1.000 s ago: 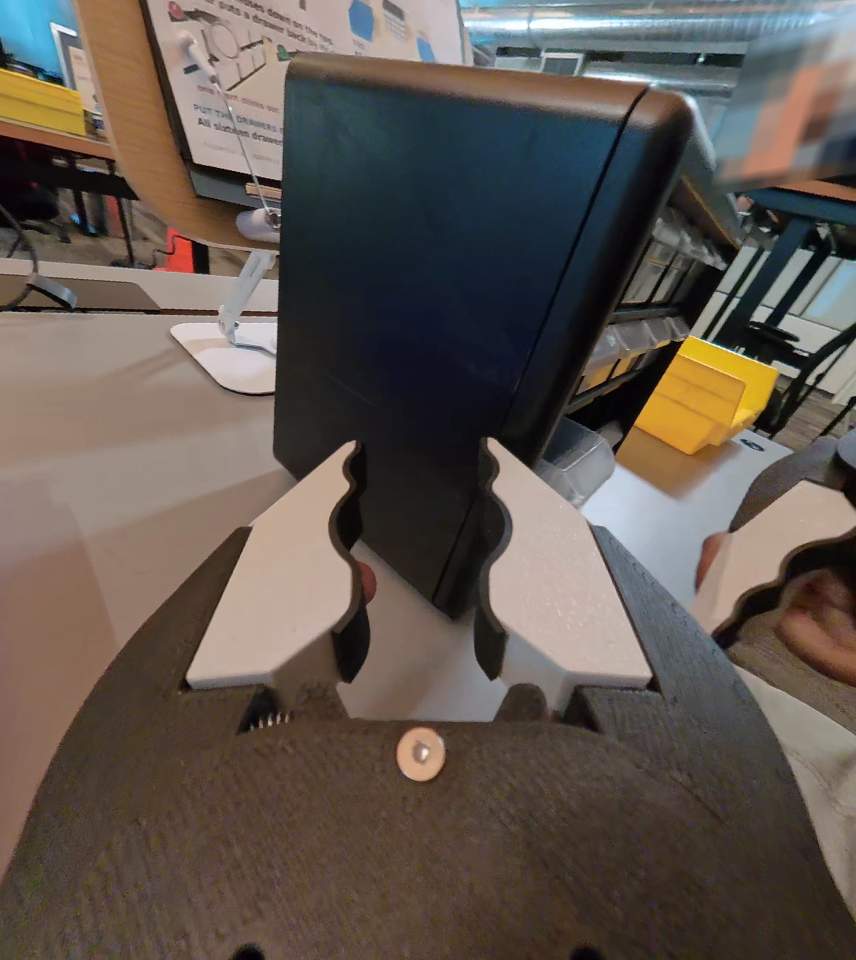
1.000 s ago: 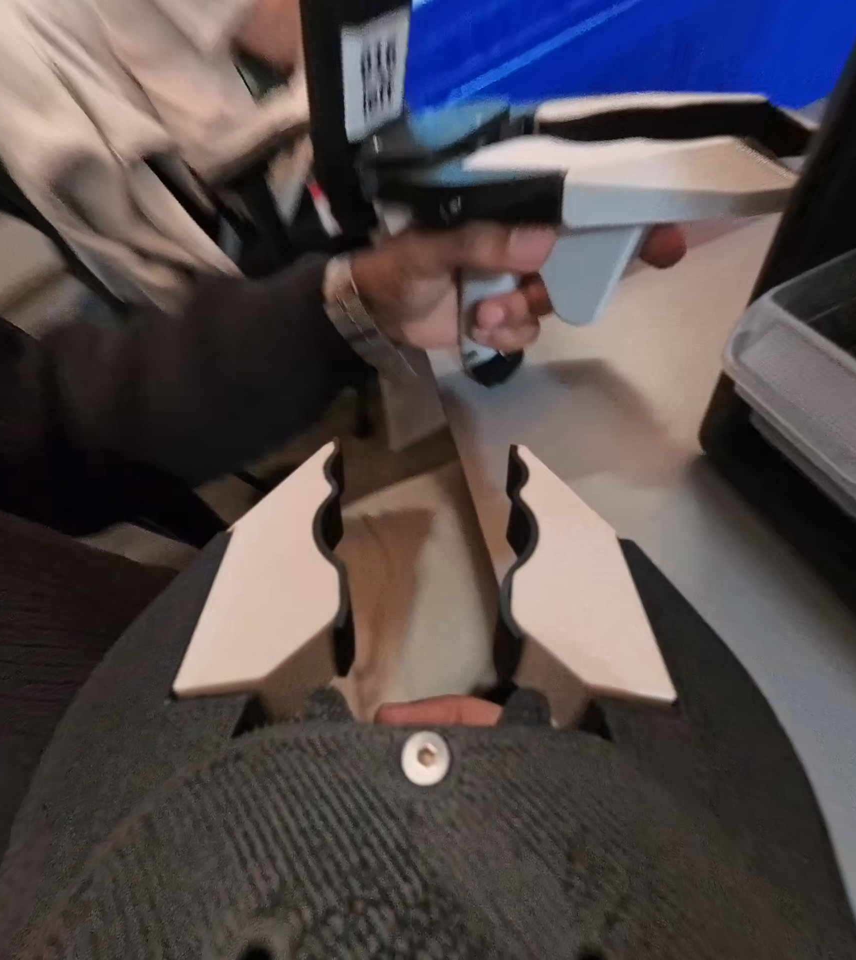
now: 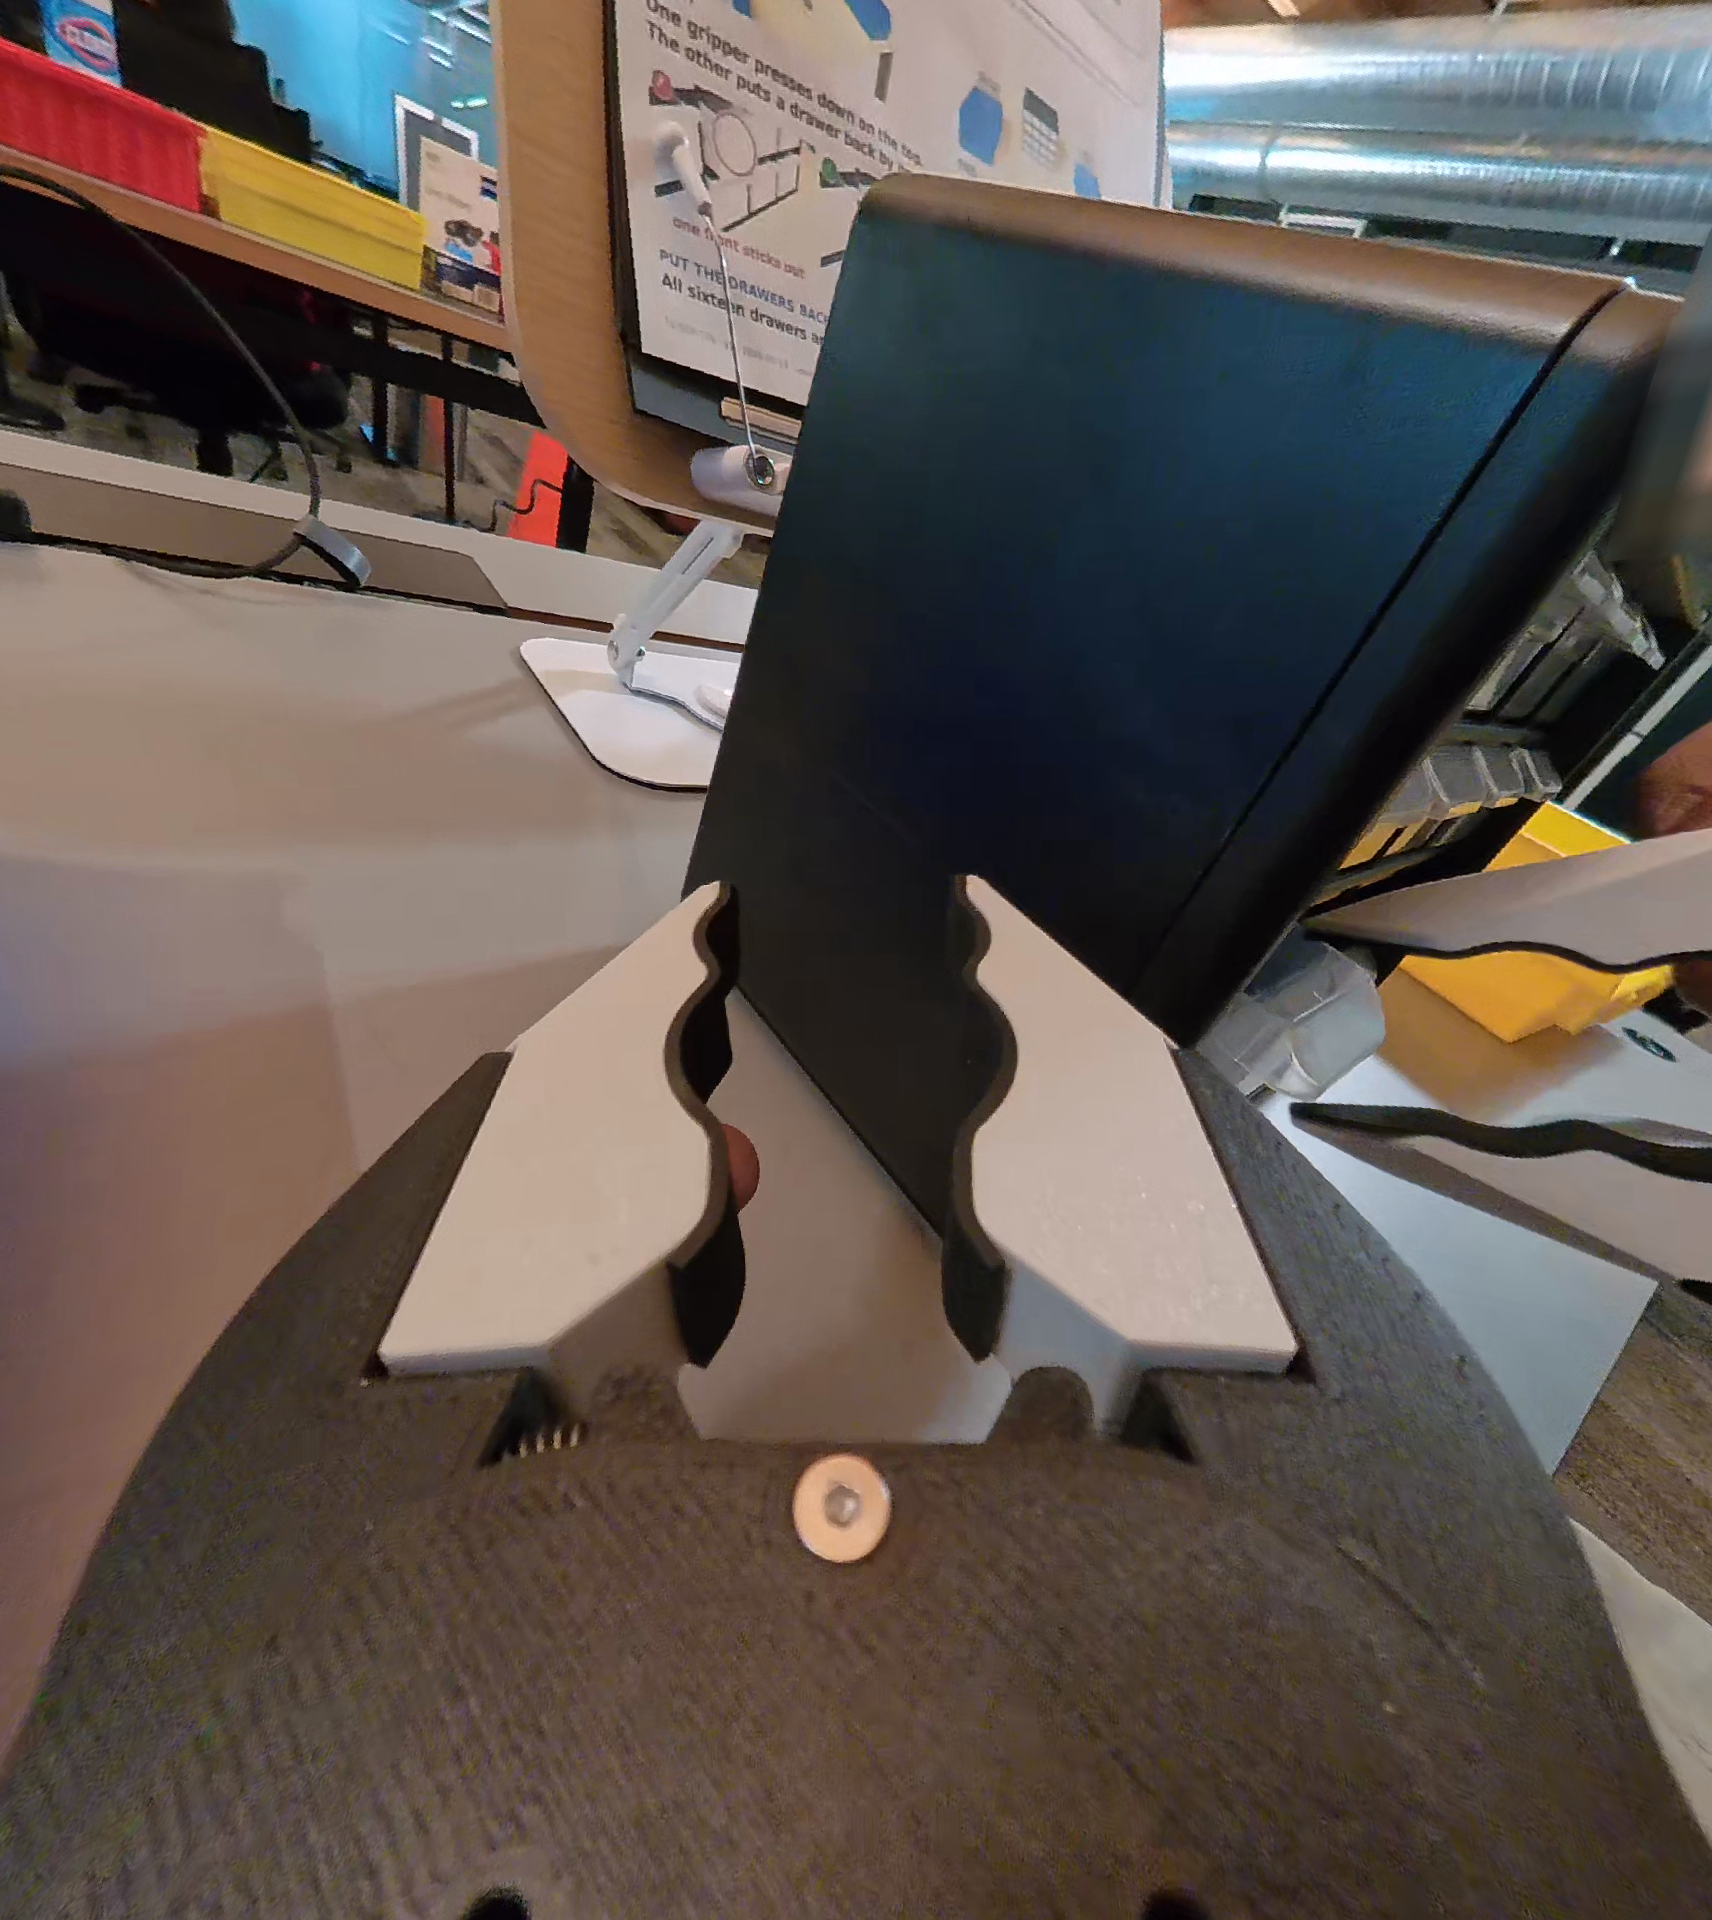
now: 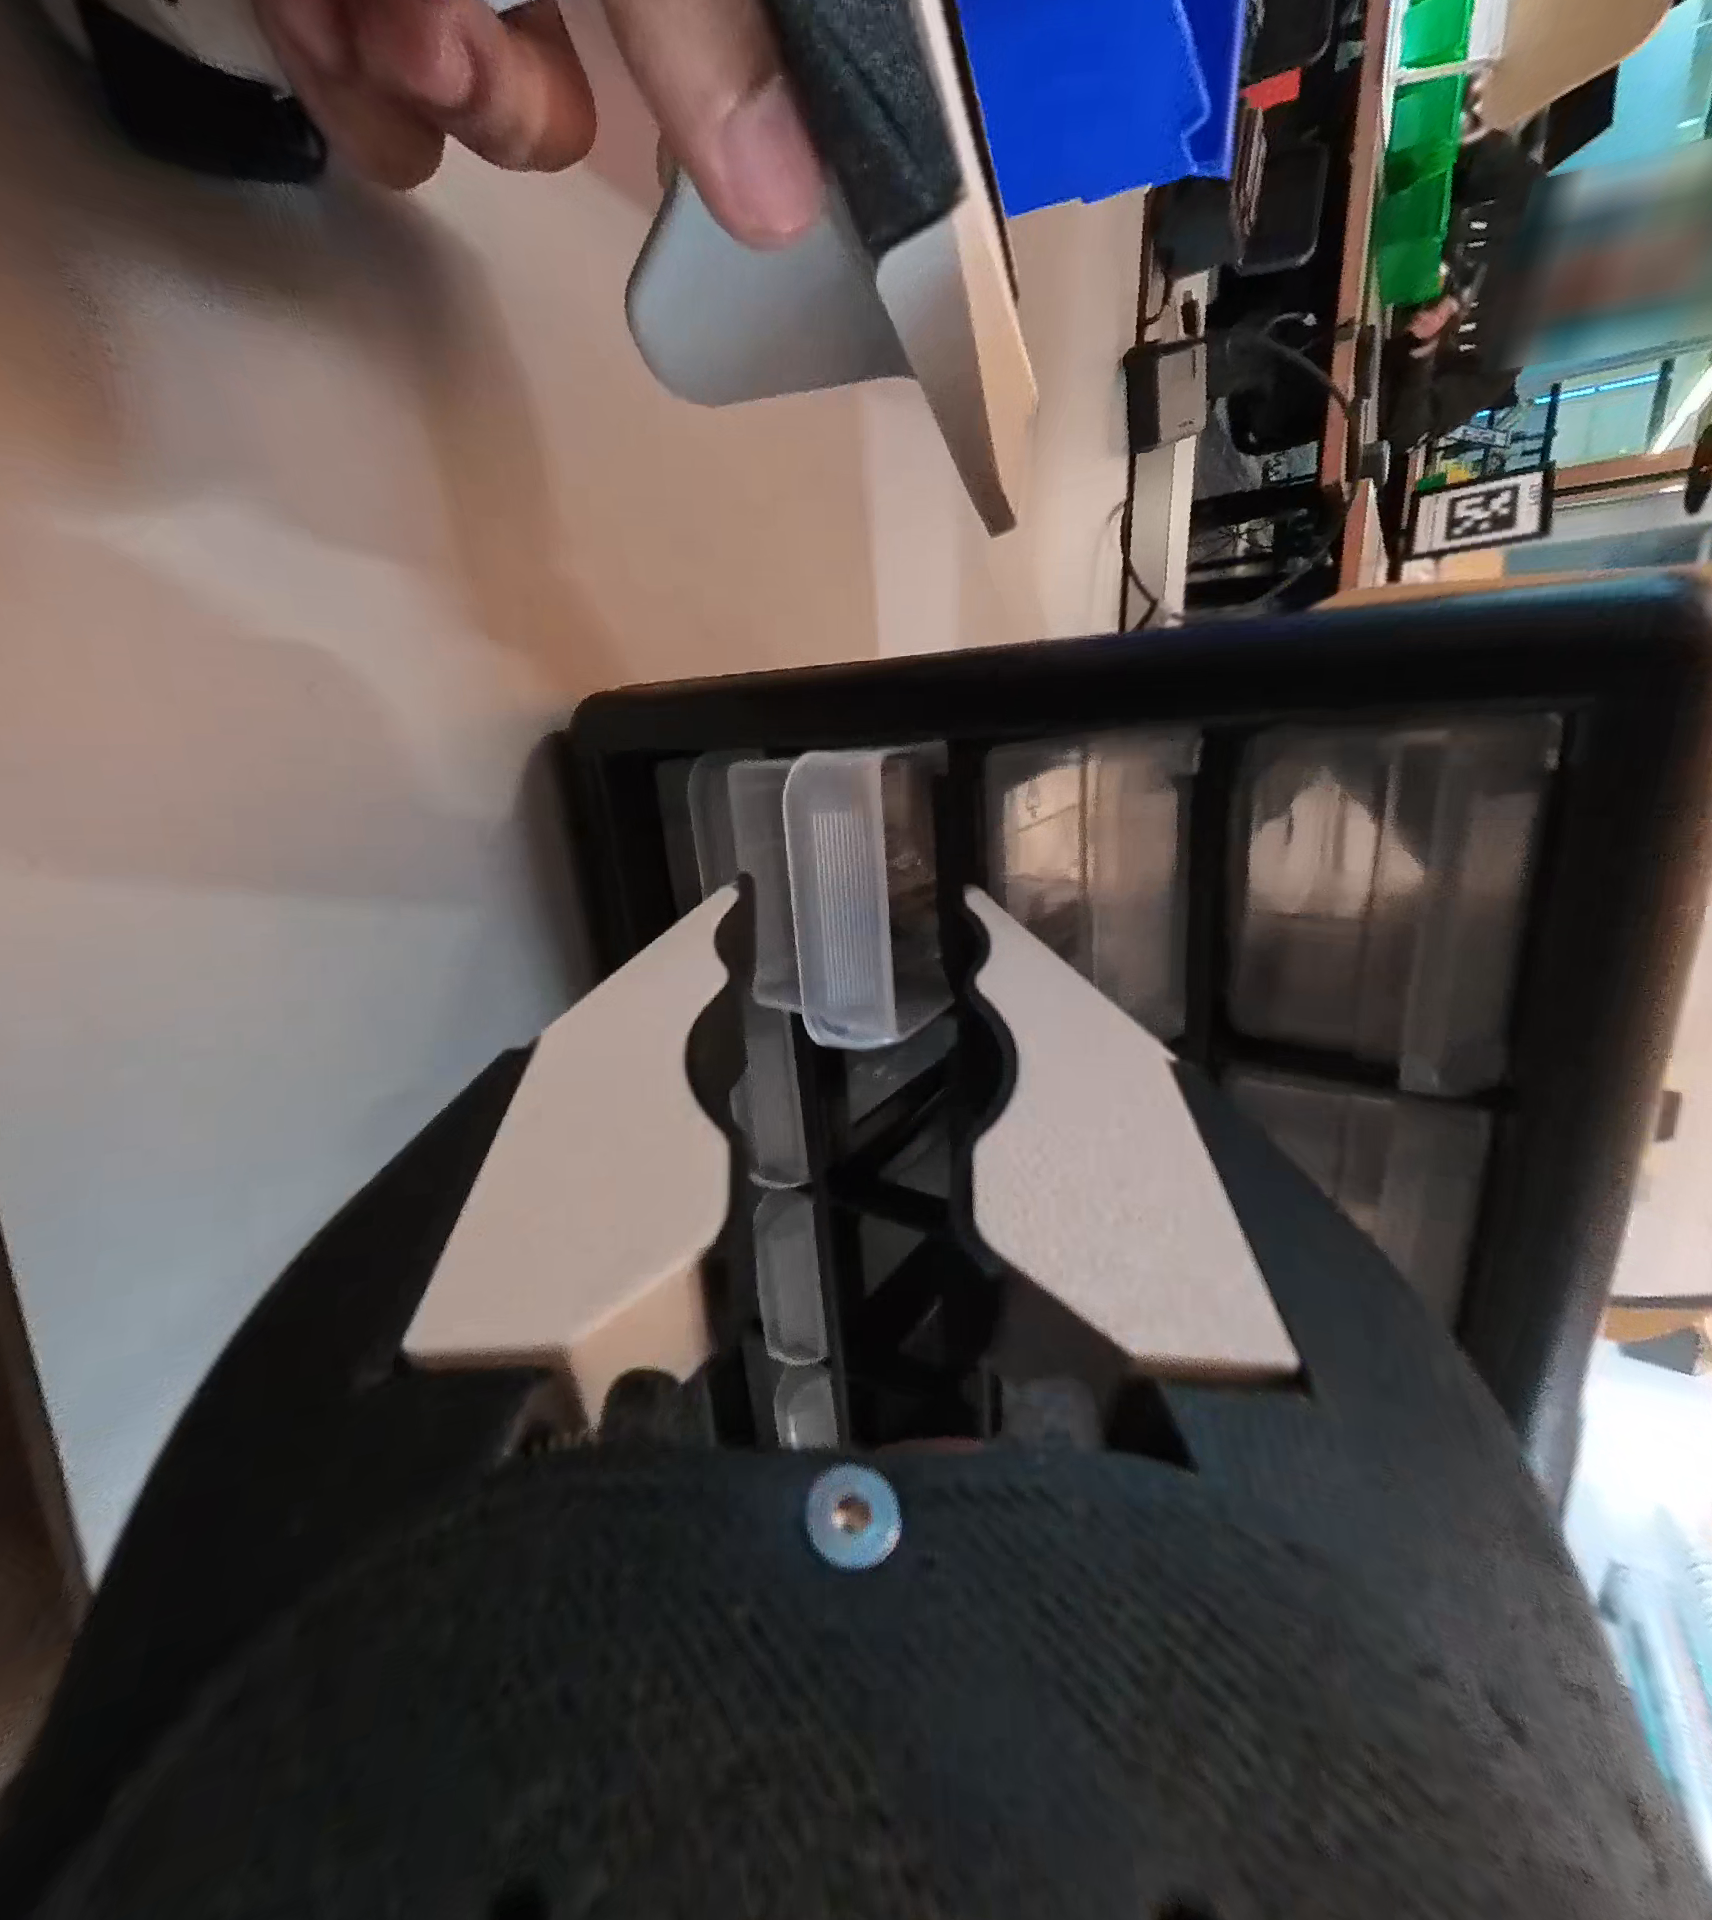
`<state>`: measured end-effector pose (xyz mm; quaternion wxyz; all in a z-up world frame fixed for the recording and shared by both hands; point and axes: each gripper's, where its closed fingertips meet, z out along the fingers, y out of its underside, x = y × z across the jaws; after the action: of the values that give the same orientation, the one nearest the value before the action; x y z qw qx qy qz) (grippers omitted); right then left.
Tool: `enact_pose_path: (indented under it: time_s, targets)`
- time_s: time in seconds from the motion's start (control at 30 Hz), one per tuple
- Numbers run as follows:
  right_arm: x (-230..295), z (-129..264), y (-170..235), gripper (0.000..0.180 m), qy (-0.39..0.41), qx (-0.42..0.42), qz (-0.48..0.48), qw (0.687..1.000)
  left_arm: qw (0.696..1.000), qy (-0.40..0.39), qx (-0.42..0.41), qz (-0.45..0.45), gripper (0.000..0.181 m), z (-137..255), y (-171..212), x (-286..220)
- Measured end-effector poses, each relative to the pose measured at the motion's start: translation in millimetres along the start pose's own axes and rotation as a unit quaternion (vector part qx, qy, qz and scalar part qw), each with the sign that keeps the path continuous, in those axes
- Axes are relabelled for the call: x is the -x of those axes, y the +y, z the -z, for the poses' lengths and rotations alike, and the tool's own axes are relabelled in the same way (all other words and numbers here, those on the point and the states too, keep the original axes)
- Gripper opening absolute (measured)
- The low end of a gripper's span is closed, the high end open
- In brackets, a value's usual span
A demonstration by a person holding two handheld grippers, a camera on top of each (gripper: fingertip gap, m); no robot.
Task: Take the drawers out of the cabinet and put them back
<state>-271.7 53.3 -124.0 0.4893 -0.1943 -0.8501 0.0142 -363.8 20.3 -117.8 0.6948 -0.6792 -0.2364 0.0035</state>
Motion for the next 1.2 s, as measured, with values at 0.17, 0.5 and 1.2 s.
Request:
enact_pose_path:
  time_s: [0.17, 0.5, 1.2]
  targets:
    - [1.0, -11.3, 4.3, 0.021, 0.022, 0.014, 0.038, 0.999, 1.0, 0.002, 0.004, 0.0, 0.036, -1.9, 2.1, -1.3]
    - [20.2, 21.8, -1.6, 0.018, -0.076, -0.024, 0.037, 0.996, 1.0, 0.008, 0.008, -0.004, 0.035, -4.0, 4.6, -5.3]
    - [44.4, 53.7, -1.4, 0.018, -0.163, -0.052, 0.034, 0.985, 0.995, 0.094, 0.026, -0.024, 0.024, -2.1, 11.7, -40.1]
